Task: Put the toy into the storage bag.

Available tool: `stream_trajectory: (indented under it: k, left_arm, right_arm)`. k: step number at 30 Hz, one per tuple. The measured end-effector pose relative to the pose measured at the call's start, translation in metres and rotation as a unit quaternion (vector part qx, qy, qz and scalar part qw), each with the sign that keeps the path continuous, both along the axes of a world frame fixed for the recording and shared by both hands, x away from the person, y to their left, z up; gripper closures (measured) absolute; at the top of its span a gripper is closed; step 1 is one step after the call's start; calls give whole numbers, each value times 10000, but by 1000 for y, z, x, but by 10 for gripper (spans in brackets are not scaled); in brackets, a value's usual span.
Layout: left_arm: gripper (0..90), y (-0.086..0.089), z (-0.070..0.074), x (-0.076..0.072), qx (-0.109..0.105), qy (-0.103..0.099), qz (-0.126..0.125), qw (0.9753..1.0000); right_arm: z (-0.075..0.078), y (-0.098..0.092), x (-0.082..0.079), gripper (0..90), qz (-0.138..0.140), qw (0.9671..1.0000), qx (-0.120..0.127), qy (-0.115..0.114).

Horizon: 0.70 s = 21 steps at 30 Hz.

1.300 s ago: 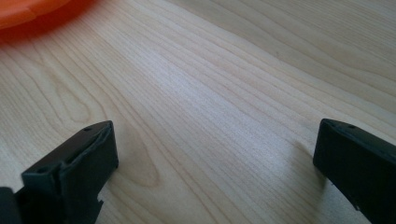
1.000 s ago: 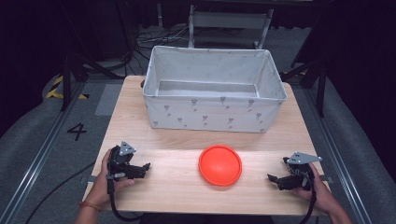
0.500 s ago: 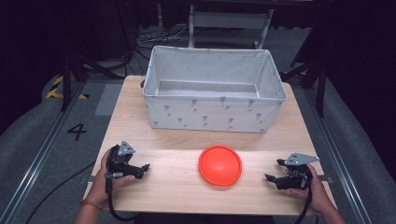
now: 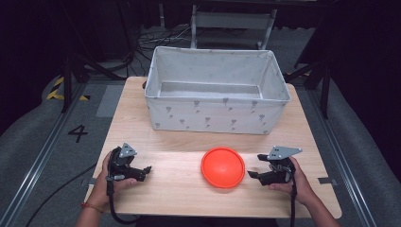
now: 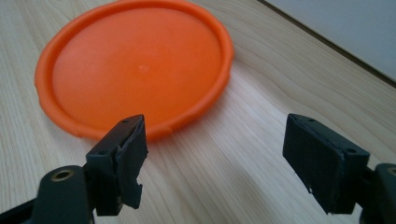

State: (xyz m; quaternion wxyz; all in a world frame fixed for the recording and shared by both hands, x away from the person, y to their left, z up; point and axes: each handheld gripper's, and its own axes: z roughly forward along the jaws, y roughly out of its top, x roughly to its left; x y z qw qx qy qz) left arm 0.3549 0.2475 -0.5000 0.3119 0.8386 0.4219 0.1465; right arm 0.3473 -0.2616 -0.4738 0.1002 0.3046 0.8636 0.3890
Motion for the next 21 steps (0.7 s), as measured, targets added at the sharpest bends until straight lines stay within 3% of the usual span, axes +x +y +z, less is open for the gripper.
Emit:
stream_trajectory:
  k: [10,14,17,21]
  left_arm:
    - [3,0,0,0,-5,0,21,10000]
    - [3,0,0,0,-7,-4,29,10000]
    - [3,0,0,0,-6,-5,29,10000]
    - [3,0,0,0,-7,-4,29,10000]
  right_arm:
    - [-9,33,21,209,229,9994,72,263]
    - [-18,45,28,204,266,9988,-44,413]
    - [-22,47,28,195,239,9983,-26,534]
    - [-24,48,27,180,265,9985,40,473]
